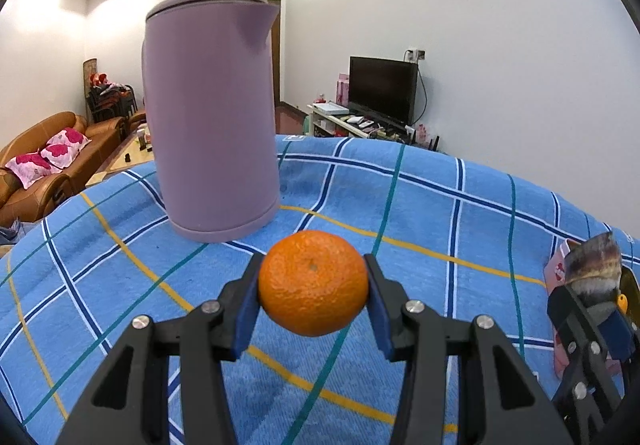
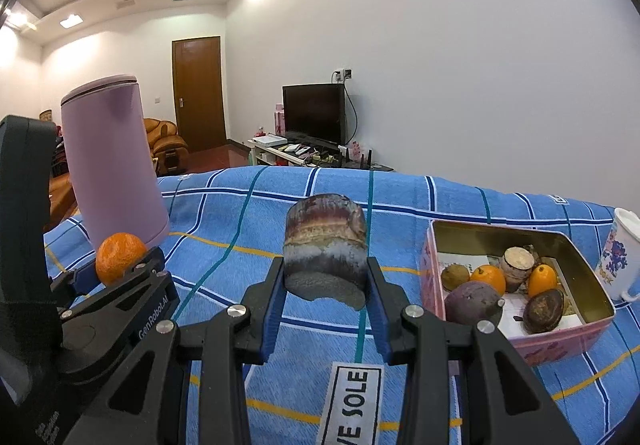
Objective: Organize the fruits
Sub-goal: 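Lift the tuber piece and orange and carry them toward the pink tin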
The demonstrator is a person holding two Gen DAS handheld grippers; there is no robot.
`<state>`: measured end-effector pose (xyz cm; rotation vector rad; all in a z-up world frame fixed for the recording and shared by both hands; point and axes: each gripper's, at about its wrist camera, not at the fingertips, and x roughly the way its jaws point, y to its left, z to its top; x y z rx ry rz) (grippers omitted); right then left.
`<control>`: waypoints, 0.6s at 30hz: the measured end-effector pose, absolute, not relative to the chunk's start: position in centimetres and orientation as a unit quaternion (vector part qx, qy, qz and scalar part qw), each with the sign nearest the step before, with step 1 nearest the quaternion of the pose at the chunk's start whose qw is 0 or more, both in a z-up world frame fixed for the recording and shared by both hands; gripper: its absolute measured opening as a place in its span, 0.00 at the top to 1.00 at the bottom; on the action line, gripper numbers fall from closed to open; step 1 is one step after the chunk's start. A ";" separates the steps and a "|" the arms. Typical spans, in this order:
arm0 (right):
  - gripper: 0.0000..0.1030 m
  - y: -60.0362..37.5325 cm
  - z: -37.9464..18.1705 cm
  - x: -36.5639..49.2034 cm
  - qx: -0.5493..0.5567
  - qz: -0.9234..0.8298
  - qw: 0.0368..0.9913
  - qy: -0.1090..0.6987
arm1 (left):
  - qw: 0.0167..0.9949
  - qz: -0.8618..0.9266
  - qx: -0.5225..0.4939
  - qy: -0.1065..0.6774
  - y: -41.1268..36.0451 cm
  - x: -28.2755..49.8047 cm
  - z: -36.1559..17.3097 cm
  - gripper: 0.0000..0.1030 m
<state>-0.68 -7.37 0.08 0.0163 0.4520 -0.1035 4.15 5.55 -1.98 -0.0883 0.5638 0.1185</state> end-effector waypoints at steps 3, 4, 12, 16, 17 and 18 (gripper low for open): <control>0.61 -7.4 0.1 -0.9 0.006 -0.052 0.973 0.223 | 0.959 0.056 -0.040 0.275 5.3 3.8 -1.9 0.52; 0.61 -7.4 0.1 -1.0 0.005 -0.052 0.974 0.222 | 0.959 0.055 -0.039 0.274 5.2 3.6 -1.9 0.52; 0.61 -7.7 0.1 -1.8 0.004 -0.056 0.974 0.220 | 0.962 0.054 -0.034 0.266 4.8 2.6 -1.7 0.52; 0.61 -7.9 0.1 -2.1 0.001 -0.057 0.974 0.219 | 0.964 0.052 -0.026 0.261 4.3 2.1 -1.5 0.52; 0.61 -8.0 0.1 -2.2 0.001 -0.058 0.974 0.218 | 0.964 0.051 -0.024 0.260 4.1 2.0 -1.4 0.52; 0.61 -8.1 0.1 -2.4 0.000 -0.059 0.974 0.218 | 0.964 0.049 -0.022 0.259 4.0 1.8 -1.4 0.52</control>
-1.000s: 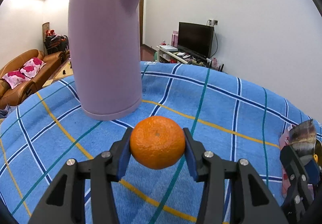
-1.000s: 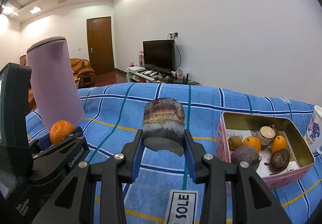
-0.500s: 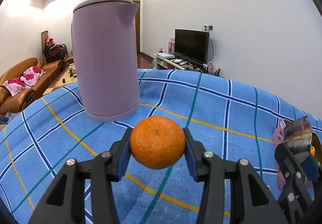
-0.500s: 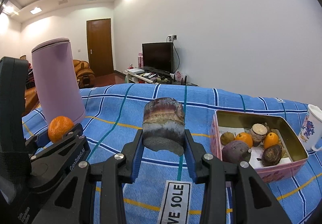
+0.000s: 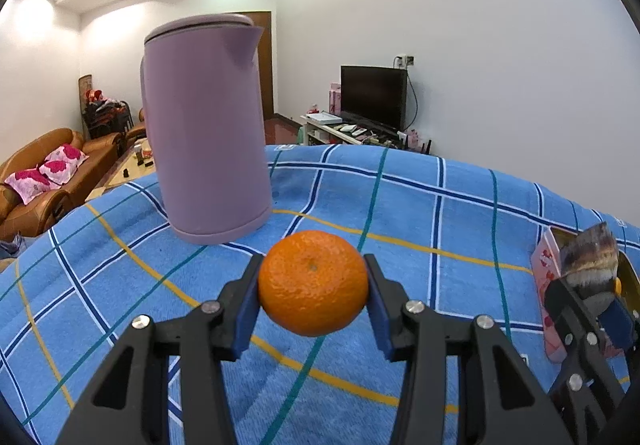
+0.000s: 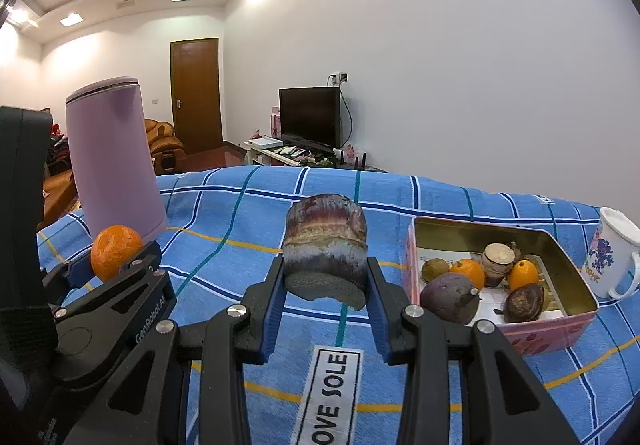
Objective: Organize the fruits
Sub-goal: 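Lift the tuber piece and orange and carry them toward the pink tin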
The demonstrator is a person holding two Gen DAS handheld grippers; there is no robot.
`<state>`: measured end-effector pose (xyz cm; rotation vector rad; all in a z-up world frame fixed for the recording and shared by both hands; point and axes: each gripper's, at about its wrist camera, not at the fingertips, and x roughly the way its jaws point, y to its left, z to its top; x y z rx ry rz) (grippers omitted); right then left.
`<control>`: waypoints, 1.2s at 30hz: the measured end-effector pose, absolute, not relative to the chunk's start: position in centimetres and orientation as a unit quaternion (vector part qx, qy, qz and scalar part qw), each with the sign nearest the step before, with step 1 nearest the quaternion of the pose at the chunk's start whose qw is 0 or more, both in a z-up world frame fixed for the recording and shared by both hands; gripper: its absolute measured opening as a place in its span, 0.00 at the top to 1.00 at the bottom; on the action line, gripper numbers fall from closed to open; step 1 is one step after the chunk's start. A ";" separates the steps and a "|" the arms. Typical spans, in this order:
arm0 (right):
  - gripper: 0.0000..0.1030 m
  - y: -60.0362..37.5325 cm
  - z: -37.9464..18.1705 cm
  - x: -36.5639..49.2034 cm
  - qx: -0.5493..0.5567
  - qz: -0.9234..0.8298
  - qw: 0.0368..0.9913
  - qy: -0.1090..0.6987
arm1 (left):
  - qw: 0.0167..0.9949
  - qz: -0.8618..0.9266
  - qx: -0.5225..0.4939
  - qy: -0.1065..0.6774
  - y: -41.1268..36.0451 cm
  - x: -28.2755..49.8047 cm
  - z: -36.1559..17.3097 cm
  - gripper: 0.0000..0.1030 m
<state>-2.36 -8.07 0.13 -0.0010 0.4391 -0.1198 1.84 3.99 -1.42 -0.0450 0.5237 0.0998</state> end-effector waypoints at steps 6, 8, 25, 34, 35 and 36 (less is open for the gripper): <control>0.61 -8.7 0.2 -3.1 -0.003 -0.065 0.974 0.215 | 0.965 0.037 -0.017 0.261 3.0 1.1 -1.4 0.52; 0.61 -9.0 0.2 -3.4 -0.004 -0.066 0.974 0.215 | 0.965 0.035 -0.015 0.260 2.8 0.9 -1.3 0.52; 0.61 -12.2 0.3 -4.9 -0.010 -0.086 0.973 0.216 | 0.965 0.002 0.000 0.262 -0.1 -0.2 -1.2 0.52; 0.61 -14.2 0.4 -6.2 -0.017 -0.099 0.972 0.213 | 0.965 -0.025 0.010 0.260 -2.5 -0.8 -1.1 0.52; 0.61 -14.5 0.4 -6.3 -0.017 -0.101 0.972 0.213 | 0.965 -0.028 0.011 0.260 -2.8 -1.0 -1.1 0.52; 0.61 -14.8 0.4 -6.4 -0.016 -0.103 0.971 0.213 | 0.965 -0.030 0.012 0.261 -3.1 -1.0 -1.1 0.52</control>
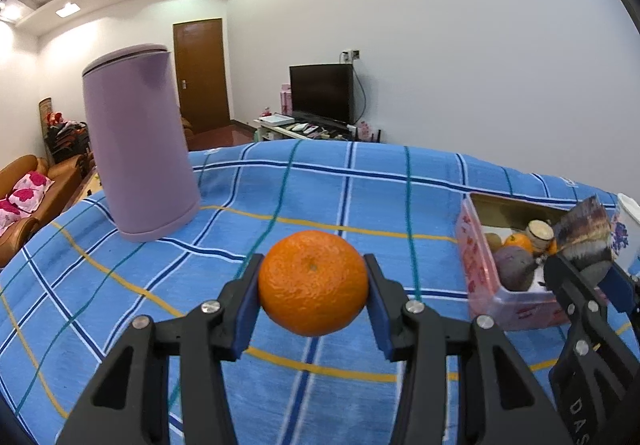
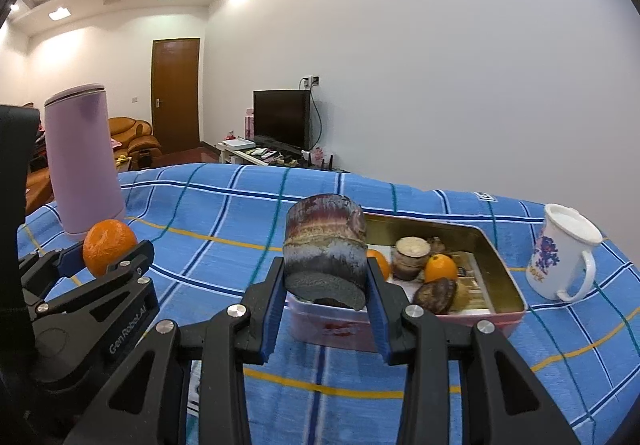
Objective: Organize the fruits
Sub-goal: 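Lift the tuber piece and orange and carry them toward the pink tin, then lower the tuber piece and orange over the pink tin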
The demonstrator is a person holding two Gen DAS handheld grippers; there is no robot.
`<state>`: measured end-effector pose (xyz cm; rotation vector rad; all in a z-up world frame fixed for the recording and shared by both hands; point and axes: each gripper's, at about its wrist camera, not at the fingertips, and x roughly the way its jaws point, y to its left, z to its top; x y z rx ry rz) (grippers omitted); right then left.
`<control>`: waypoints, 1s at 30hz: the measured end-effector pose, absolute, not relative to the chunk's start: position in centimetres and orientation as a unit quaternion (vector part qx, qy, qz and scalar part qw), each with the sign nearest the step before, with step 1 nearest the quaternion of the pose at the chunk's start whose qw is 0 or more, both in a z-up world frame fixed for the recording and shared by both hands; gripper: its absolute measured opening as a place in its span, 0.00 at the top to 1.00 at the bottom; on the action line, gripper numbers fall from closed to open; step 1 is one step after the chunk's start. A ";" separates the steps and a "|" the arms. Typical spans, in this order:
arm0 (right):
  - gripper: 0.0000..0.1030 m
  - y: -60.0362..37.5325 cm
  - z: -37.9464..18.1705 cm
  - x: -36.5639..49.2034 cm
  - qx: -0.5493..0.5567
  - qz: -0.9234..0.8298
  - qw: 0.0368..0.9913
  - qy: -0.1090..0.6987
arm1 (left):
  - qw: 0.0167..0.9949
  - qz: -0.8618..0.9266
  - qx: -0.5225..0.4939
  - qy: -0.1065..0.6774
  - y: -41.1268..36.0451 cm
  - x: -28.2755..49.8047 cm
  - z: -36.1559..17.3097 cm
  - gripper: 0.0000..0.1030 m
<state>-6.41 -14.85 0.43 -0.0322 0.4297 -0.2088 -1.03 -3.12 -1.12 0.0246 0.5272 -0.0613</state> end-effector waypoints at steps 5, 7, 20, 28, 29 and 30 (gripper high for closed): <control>0.61 -16.2 0.5 -6.8 -0.012 -0.113 0.970 0.213 | 0.964 -0.045 0.012 0.263 -4.4 -1.4 -1.1 0.52; 0.61 -16.6 0.5 -7.1 -0.013 -0.116 0.970 0.213 | 0.963 -0.051 0.013 0.263 -4.9 -1.5 -1.0 0.52; 0.61 -19.7 0.6 -8.2 -0.022 -0.143 0.968 0.207 | 0.962 -0.091 0.023 0.255 -8.4 -2.4 -0.6 0.52; 0.61 -21.5 0.6 -8.4 -0.015 -0.157 0.965 0.208 | 0.959 -0.110 0.026 0.258 -10.4 -2.4 -0.4 0.52; 0.61 -21.6 0.6 -8.4 -0.016 -0.158 0.965 0.208 | 0.959 -0.113 0.026 0.258 -10.6 -2.5 -0.3 0.52; 0.61 -21.7 0.6 -8.5 -0.017 -0.160 0.965 0.208 | 0.959 -0.118 0.026 0.258 -11.0 -2.6 -0.2 0.52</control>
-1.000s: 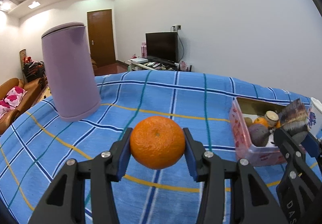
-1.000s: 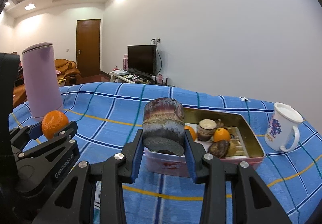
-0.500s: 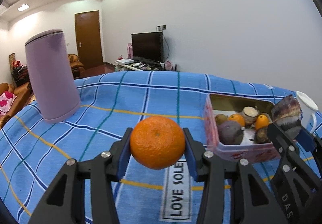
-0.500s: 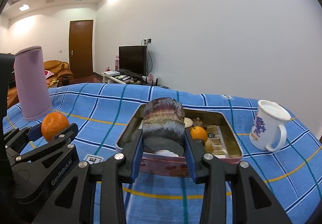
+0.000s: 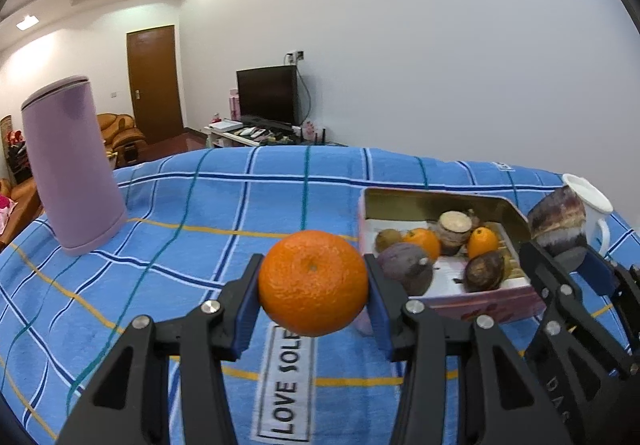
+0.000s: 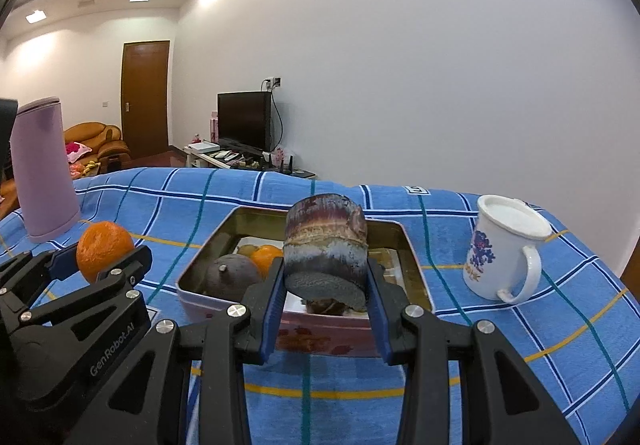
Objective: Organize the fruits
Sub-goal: 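Lower the tuber piece and orange over the pink tin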
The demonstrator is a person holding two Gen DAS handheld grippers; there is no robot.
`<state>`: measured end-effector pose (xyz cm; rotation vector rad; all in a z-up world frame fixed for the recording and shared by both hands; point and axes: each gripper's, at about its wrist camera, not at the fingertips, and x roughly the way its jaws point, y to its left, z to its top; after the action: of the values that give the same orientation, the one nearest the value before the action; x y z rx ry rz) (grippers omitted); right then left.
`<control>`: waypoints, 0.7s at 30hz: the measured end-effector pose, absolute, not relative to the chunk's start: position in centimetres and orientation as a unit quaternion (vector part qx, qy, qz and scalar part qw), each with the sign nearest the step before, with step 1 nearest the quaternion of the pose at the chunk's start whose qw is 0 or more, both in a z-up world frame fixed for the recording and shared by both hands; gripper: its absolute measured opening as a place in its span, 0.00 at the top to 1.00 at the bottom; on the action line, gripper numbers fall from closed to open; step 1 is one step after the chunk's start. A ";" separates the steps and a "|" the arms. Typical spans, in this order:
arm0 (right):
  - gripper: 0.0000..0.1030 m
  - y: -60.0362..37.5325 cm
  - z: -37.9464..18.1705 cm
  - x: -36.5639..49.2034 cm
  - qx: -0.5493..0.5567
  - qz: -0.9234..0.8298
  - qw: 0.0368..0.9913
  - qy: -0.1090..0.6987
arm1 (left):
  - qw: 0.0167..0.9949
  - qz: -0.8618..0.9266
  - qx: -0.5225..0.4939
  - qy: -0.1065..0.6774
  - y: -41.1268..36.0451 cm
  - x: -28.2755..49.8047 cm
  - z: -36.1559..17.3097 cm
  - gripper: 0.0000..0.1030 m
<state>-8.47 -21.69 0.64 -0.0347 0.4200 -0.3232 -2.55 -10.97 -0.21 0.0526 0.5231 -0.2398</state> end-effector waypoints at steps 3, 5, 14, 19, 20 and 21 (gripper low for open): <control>0.61 -22.2 0.7 -8.6 -0.024 -0.168 0.964 0.207 | 0.957 -0.129 0.025 0.259 -11.9 -2.6 0.0 0.52; 0.61 -22.7 0.7 -8.7 -0.024 -0.172 0.963 0.207 | 0.956 -0.137 0.024 0.260 -12.4 -2.7 0.1 0.52; 0.61 -25.1 0.6 -8.9 -0.019 -0.195 0.958 0.210 | 0.954 -0.156 0.021 0.255 -14.3 -2.5 0.7 0.52; 0.61 -26.2 0.8 -8.8 -0.014 -0.203 0.956 0.212 | 0.952 -0.167 0.022 0.257 -15.6 -2.6 0.7 0.52; 0.61 -26.3 0.8 -8.8 -0.015 -0.205 0.956 0.211 | 0.951 -0.169 0.023 0.258 -15.8 -2.5 0.6 0.52; 0.61 -26.5 0.8 -8.9 -0.015 -0.207 0.955 0.211 | 0.950 -0.173 0.022 0.259 -16.1 -2.5 0.5 0.52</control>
<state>-8.85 -26.55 0.83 -0.0309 0.4292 -0.4202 -2.51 -16.06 0.52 0.0456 0.5272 -0.3518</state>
